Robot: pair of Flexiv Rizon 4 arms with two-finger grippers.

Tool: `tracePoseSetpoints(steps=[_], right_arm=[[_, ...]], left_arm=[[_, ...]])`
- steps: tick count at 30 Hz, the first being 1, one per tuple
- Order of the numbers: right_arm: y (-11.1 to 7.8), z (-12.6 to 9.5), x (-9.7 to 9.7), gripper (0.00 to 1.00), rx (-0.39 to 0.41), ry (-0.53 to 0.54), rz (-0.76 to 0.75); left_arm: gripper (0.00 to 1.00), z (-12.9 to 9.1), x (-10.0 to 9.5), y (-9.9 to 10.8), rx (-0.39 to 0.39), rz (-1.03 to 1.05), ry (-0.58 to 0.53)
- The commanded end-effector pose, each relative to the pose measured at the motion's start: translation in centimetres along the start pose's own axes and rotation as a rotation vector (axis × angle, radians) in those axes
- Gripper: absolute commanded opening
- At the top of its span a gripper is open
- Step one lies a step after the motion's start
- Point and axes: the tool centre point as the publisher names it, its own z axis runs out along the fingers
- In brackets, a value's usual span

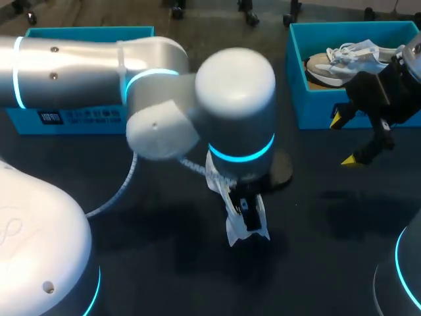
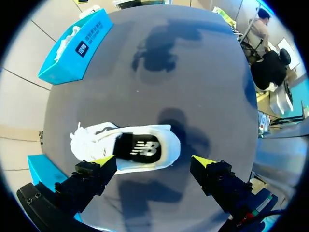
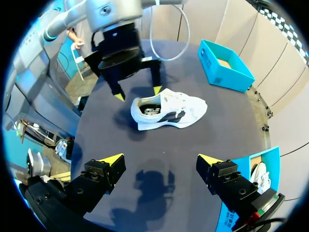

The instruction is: Take the shoe out of the shoebox, open the shoe tongue, remove and reinsert the insole, then place the shoe into the shoebox

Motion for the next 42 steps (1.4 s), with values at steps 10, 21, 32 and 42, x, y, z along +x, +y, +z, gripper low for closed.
tracePoseSetpoints(steps=[10, 21, 32, 42], right_arm=[[0.0, 0.1, -0.1, 1.00, 0.002, 0.000, 0.001], [0.0, 0.1, -0.1, 1.00, 0.002, 0.000, 0.001], [0.0, 0.1, -0.1, 1.00, 0.002, 0.000, 0.001], [0.0, 0.1, -0.1, 1.00, 0.002, 0.000, 0.001]], left_arm=[[1.00, 4.3, 1.9, -0.7, -0.009, 0.004, -0.045], [1.00, 7.7, 2.6, -0.7, -0.042, -0.030, -0.068], [0.11, 8.9, 2.9, 0.5, -0.086, -0.072, -0.052], [0.00, 7.7, 2.7, 1.3, -0.100, -0.068, 0.011]])
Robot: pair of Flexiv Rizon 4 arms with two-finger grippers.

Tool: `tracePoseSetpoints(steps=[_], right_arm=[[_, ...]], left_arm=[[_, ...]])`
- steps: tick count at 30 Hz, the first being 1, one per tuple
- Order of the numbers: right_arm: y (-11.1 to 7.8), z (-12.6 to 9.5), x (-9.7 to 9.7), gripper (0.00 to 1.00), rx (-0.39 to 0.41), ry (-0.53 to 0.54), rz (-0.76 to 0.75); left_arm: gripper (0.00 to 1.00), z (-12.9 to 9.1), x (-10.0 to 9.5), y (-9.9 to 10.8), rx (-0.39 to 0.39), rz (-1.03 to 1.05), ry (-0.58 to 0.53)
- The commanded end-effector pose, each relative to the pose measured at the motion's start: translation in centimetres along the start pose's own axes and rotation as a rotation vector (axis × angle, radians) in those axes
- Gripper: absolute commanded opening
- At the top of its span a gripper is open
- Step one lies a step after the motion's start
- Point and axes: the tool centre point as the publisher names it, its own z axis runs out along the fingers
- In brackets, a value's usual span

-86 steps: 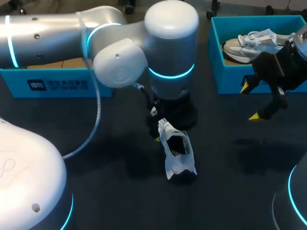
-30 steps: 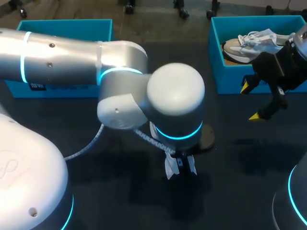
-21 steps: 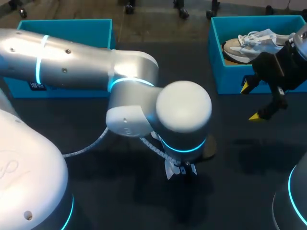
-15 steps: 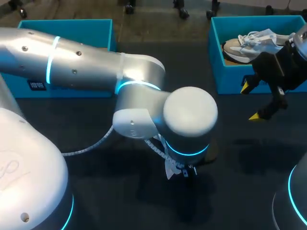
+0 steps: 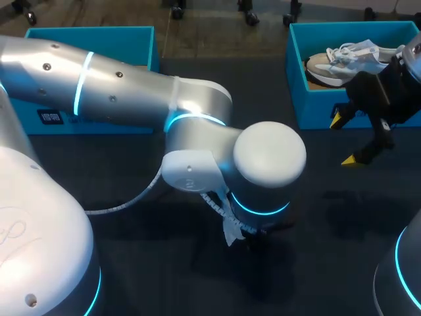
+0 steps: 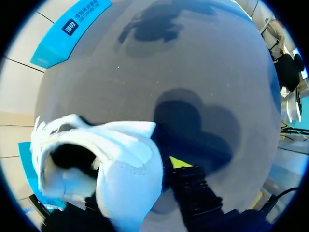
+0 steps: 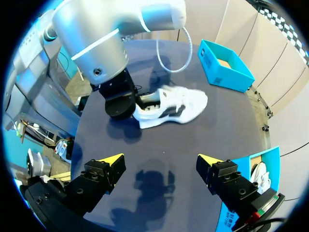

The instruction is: Take the shoe out of the shoebox, open the shoe tongue, remove and reinsert the insole, then place the shoe into the shoebox

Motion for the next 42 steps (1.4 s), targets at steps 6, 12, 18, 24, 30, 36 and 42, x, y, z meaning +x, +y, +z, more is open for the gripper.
tracePoseSetpoints(steps=[6, 12, 18, 24, 30, 36, 42], right_arm=[[0.0, 0.1, -0.1, 1.00, 0.002, 0.000, 0.001], [0.0, 0.1, -0.1, 1.00, 0.002, 0.000, 0.001], [0.0, 0.1, -0.1, 1.00, 0.002, 0.000, 0.001], [0.0, 0.1, -0.1, 1.00, 0.002, 0.000, 0.001], [0.0, 0.1, -0.1, 1.00, 0.002, 0.000, 0.001], [0.0, 0.1, -0.1, 1.00, 0.002, 0.000, 0.001], [0.0, 0.1, -0.1, 1.00, 0.002, 0.000, 0.001]], left_arm=[[0.00, -3.4, -1.8, 0.7, 0.010, 0.022, 0.095], [0.00, -7.7, -3.9, 0.7, 0.008, 0.065, 0.145], [0.00, -11.9, -6.4, 0.6, -0.010, 0.112, 0.203], [0.00, -15.5, -7.9, 0.8, -0.019, 0.157, 0.264], [0.00, -18.6, -8.7, 0.7, -0.017, 0.181, 0.293], [0.00, -21.5, -9.5, 0.4, 0.002, 0.213, 0.296], [0.00, -24.1, -10.6, 0.4, 0.032, 0.253, 0.281]])
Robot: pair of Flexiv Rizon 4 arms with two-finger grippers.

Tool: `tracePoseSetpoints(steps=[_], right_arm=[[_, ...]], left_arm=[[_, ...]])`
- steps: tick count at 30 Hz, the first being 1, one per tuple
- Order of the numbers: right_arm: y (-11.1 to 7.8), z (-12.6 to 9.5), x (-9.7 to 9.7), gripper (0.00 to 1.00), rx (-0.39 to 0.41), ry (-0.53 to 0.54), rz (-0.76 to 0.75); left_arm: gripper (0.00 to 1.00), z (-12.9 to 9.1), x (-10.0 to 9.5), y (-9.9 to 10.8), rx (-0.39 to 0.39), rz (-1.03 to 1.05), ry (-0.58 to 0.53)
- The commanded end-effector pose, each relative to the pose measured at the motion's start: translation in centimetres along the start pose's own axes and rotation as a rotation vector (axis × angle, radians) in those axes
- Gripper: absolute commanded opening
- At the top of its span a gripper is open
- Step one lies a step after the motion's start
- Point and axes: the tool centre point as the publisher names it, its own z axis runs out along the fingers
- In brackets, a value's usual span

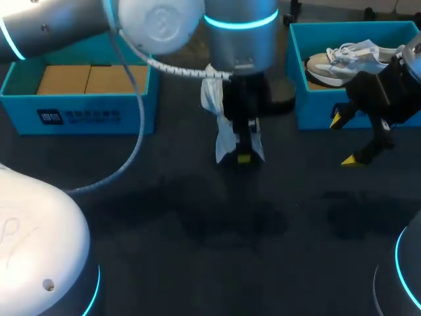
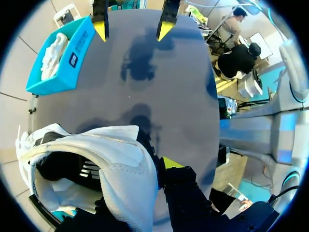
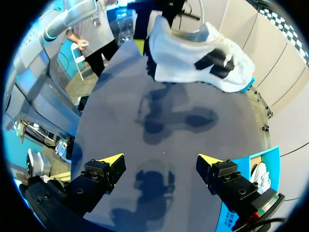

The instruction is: Take the shoe out of the shoebox, open the shoe tongue, remove and reinsert the insole, then place the shoe into the shoebox

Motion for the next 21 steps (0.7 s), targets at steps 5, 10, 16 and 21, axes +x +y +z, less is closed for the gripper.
tracePoseSetpoints(steps=[5, 10, 16, 21], right_arm=[[0.0, 0.1, -0.1, 1.00, 0.002, 0.000, 0.001], [0.0, 0.1, -0.1, 1.00, 0.002, 0.000, 0.001], [0.0, 0.1, -0.1, 1.00, 0.002, 0.000, 0.001], [0.0, 0.1, -0.1, 1.00, 0.002, 0.000, 0.001]], left_arm=[[0.00, -3.5, -0.4, 1.0, 0.006, 0.059, -0.001], [0.00, -4.2, -1.7, 2.6, 0.001, 0.103, 0.011], [0.00, -4.8, -3.7, 5.9, -0.001, 0.116, -0.001], [0.00, -5.4, -5.0, 8.8, -0.008, 0.139, 0.003]])
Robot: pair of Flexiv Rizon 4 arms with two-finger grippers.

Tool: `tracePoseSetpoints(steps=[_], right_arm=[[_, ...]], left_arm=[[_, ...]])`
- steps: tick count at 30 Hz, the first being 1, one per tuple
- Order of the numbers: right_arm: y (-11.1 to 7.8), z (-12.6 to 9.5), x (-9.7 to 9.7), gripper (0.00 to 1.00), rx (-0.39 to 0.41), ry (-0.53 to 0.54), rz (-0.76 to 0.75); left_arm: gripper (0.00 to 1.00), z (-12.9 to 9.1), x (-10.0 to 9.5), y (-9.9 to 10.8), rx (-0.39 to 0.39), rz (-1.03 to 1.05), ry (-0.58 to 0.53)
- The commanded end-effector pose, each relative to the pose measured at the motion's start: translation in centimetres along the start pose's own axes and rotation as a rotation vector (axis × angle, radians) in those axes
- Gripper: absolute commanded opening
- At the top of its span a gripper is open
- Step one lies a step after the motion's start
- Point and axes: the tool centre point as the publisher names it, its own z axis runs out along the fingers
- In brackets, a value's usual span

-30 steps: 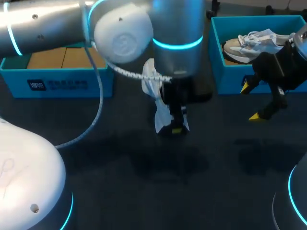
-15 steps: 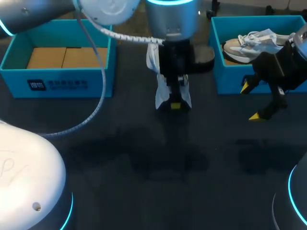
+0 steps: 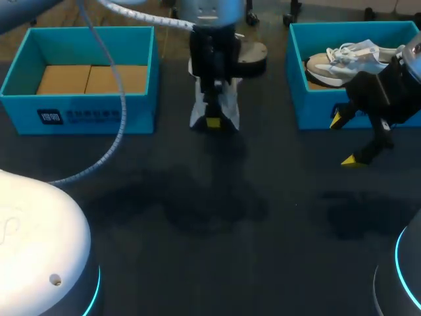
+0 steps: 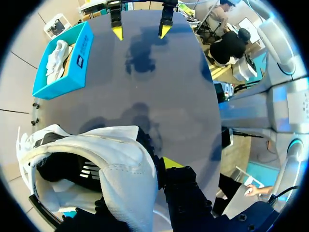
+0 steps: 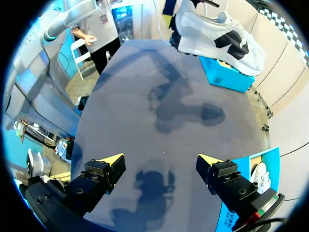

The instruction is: Take the shoe out of the shoebox, open the shoe tongue, remove and reinsert the insole, then place the shoe into the shoebox

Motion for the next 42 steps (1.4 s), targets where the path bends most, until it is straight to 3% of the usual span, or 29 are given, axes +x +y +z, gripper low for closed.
tracePoseSetpoints(steps=[1, 12, 22, 30, 42], right_arm=[[0.0, 0.1, -0.1, 1.00, 0.002, 0.000, 0.001], [0.0, 0.1, -0.1, 1.00, 0.002, 0.000, 0.001], [0.0, 0.1, -0.1, 1.00, 0.002, 0.000, 0.001], [0.0, 0.1, -0.1, 1.00, 0.002, 0.000, 0.001], [0.0, 0.1, -0.1, 1.00, 0.002, 0.000, 0.001]], left_arm=[[0.00, -0.5, -0.2, 3.6, 0.034, 0.012, 0.001], [0.00, -1.3, -2.4, 11.7, 0.054, 0.010, -0.012], [0.00, -0.4, -4.4, 18.9, 0.041, 0.063, -0.037], [0.00, -1.3, -6.1, 24.9, 0.090, 0.036, -0.055], [0.00, -1.4, -9.7, 31.1, 0.079, -0.025, -0.057]])
